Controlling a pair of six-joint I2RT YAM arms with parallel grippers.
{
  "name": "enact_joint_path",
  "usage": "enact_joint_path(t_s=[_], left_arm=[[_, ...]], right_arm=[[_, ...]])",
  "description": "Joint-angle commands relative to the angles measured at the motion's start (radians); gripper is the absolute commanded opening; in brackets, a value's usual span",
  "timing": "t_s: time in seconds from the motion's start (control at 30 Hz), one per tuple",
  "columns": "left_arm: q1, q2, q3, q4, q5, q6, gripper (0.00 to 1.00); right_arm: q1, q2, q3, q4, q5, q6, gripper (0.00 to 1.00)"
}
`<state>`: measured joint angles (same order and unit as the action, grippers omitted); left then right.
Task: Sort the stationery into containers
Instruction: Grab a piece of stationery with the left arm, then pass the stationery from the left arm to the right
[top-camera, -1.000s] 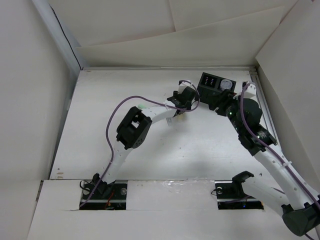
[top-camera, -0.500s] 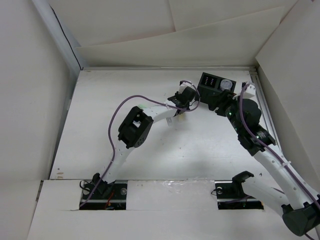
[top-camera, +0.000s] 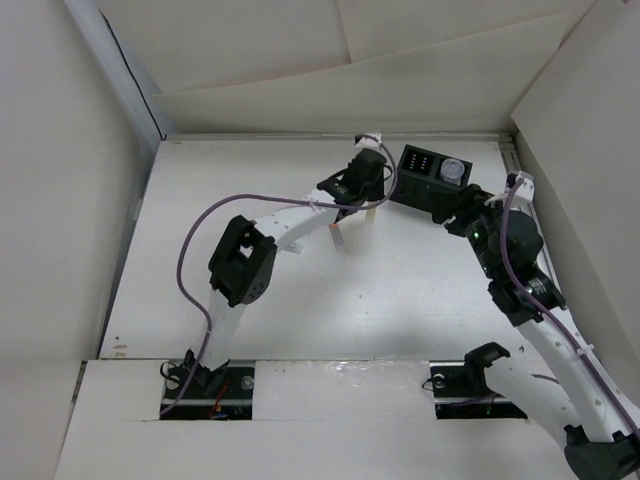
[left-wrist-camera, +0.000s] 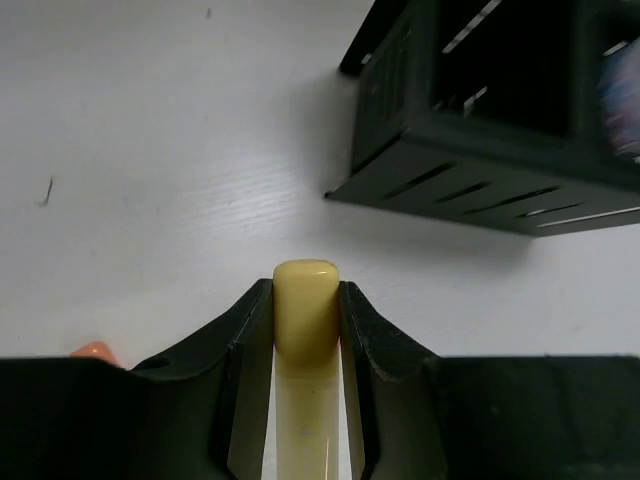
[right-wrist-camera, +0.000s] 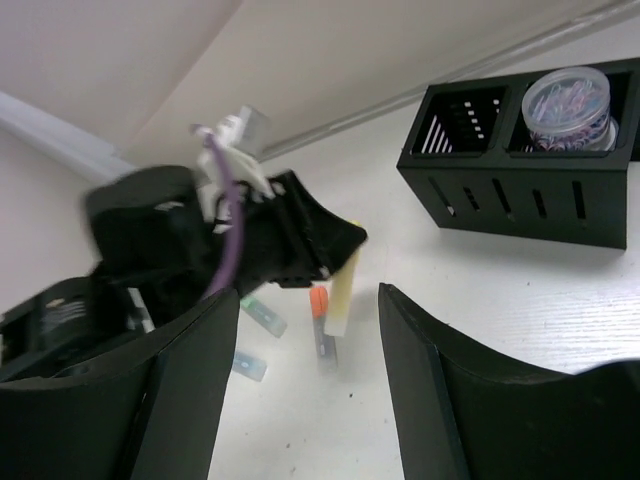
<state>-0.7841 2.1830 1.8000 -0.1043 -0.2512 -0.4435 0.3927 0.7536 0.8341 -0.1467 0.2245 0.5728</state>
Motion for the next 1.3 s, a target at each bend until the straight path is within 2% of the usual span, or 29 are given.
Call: enact_joint_path(t_s=[0.0,0.2,0.3,0.33,0.37,0.43,0.6,0.67,0.77,0.8,0.83,0.9,0.97,1.0,1.03,1.1,1.17,1.27], left_arm=[[0.0,-0.15,0.07,0.103,0.04,-0.012,0.04],[0.0,-0.057,0.273,0.188,0.035,-0.003,0.07],[0.0,0.018,0.326,0.257,0.026,0.006,0.08],[0.0,0.038,0.361,0.299,0.026,0.006,0.08],[0.0,0.058,0.384,0.314,0.026,0.006,0.08],[0.0,0.113,0.424,0.386,0.011,0.006,0.09],[0.0,0.221,0.524,0.43,0.001,0.006,0.11],[0.0,0.221,0.495,0.445,0.029,-0.023,0.11],[0.0,0.163,0.428,0.469,0.043,-0.043,0.11],[0.0,0.152,0.417,0.469,0.043,-0.043,0.11],[0.0,0.152,0.417,0.479,0.043,-0.043,0.11],[0.0,0.139,0.417,0.488,0.043,-0.006,0.11],[0.0,0.15,0.433,0.488,0.043,-0.006,0.11],[0.0,0.15,0.444,0.467,0.043,-0.006,0.11],[0.0,0.15,0.444,0.456,0.061,-0.017,0.1],[0.0,0.121,0.415,0.456,0.093,-0.03,0.1],[0.0,0.094,0.369,0.468,0.102,-0.04,0.1],[0.009,0.038,0.325,0.457,0.144,-0.066,0.08]], right_arm=[[-0.009,-0.028,-0.004,0.058,0.007,0.002,0.64],[-0.018,-0.048,0.019,0.029,-0.002,0.002,0.63],[-0.018,-0.048,0.029,0.016,-0.002,0.002,0.55],[-0.018,-0.036,0.03,0.007,-0.002,0.002,0.47],[-0.018,-0.036,0.03,0.007,-0.016,0.012,0.44],[-0.018,-0.026,0.03,0.007,-0.037,0.012,0.4],[-0.018,-0.017,0.011,0.007,-0.014,0.012,0.4],[-0.029,0.016,0.011,0.022,0.01,0.012,0.38],[-0.052,0.125,0.043,0.059,-0.023,0.002,0.15],[-0.066,0.186,0.065,0.074,-0.036,-0.022,0.05],[-0.066,0.217,0.077,0.106,-0.054,-0.022,0.01],[-0.092,0.272,0.12,0.123,-0.103,-0.034,0.0],[-0.118,0.346,0.14,0.16,-0.183,-0.07,0.09],[-0.129,0.369,0.154,0.16,-0.209,-0.079,0.17],[-0.146,0.412,0.166,0.16,-0.233,-0.089,0.42],[-0.172,0.438,0.166,0.16,-0.251,-0.125,0.58],[-0.201,0.449,0.166,0.16,-0.263,-0.135,0.68],[-0.27,0.493,0.175,0.16,-0.387,-0.145,0.72]])
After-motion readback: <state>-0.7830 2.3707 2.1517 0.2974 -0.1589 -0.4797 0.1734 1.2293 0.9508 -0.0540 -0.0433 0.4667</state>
